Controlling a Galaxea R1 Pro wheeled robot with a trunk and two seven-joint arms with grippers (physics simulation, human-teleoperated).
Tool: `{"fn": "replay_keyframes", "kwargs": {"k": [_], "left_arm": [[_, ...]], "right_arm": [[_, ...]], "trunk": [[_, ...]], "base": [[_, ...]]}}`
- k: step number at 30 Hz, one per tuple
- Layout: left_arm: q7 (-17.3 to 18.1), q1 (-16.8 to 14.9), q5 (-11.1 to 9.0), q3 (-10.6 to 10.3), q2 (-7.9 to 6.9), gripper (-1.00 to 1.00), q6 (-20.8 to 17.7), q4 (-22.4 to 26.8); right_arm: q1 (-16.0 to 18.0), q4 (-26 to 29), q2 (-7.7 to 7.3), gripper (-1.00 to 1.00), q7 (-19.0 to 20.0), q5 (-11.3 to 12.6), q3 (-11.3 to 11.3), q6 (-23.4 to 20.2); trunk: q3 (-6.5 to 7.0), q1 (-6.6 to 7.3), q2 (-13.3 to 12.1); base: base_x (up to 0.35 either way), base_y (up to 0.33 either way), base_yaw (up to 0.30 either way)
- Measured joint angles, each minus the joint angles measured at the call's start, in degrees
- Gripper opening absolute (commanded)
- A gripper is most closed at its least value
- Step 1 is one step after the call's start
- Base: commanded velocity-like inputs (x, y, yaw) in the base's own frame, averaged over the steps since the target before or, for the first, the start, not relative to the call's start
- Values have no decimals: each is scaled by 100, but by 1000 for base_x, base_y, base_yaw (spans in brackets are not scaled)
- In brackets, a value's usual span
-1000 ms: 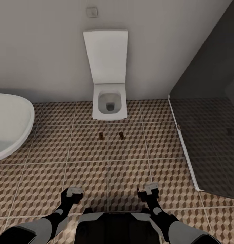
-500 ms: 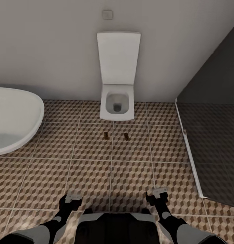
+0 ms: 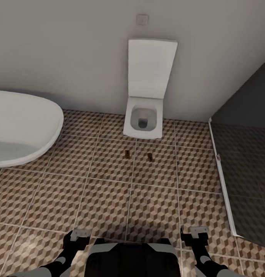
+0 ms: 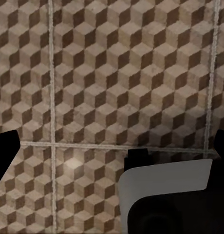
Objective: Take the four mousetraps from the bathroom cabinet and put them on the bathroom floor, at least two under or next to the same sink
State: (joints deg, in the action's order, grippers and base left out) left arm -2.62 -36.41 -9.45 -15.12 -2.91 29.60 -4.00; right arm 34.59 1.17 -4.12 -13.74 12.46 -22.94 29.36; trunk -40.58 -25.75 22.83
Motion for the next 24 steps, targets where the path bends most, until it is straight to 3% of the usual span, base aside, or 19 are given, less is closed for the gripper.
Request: {"fn": "replay_keyframes", "kwargs": {"k": [24], "left_arm": [[0, 27, -1, 2, 46, 100, -7, 7]], "right_arm": [[-33, -1, -19, 100, 116, 75, -3, 5]], "trunk": [[128, 0, 0]], "base": [[0, 0, -17]]}}
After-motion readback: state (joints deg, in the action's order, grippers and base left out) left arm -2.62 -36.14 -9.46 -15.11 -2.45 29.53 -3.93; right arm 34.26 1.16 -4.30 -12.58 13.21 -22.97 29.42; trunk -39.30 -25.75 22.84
